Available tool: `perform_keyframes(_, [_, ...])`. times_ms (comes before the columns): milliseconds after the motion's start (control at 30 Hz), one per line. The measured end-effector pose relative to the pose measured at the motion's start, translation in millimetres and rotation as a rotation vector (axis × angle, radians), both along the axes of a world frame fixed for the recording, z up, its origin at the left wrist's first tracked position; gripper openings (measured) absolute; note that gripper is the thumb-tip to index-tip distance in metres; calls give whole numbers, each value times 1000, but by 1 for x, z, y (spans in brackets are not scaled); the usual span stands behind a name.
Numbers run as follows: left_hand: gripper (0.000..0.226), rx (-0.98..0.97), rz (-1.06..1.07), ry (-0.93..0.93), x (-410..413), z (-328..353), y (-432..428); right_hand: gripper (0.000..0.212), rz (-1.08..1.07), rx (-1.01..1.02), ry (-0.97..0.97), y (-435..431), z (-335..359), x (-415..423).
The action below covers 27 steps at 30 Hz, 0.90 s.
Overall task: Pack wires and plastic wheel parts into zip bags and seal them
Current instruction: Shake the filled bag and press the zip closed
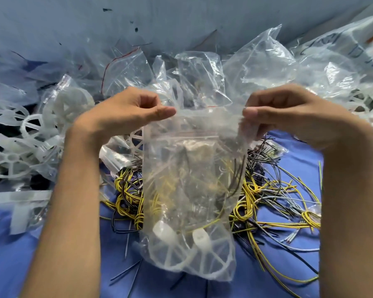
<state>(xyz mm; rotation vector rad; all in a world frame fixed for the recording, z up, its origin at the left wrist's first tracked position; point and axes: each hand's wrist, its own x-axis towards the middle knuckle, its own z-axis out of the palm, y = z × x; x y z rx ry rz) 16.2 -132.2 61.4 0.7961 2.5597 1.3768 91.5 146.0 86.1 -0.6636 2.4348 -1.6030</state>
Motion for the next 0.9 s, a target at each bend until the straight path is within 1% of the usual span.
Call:
perform_keyframes(33, [61, 17, 16, 11, 0, 0, -1, 19, -21, 1, 13, 0, 0, 0])
perform_keyframes(67, [57, 28, 28, 17, -1, -1, -2, 18, -54, 14, 17, 0, -2, -2])
perform_keyframes(167, [22, 21, 44, 15, -6, -9, -3, 24, -146, 37, -21, 2, -10, -10])
perform_keyframes(233, [10, 22, 60, -9, -9, -13, -3, 29, -187, 23, -70, 6, -13, -12])
perform_keyframes(400, [15, 64, 127, -57, -11, -12, -8, 17, -233, 154, -94, 13, -17, -16])
perform_keyframes(567, [14, 126, 174, -87, -7, -9, -10, 19, -235, 161, -95, 10, -18, -17])
perform_keyframes(700, [16, 174, 194, -103, -5, -8, -8, 19, -228, 126, -69, 6, -19, -17])
perform_keyframes(900, [19, 185, 223, -79, -7, -9, -7, 21, -213, 176, -67, 6, -21, -19])
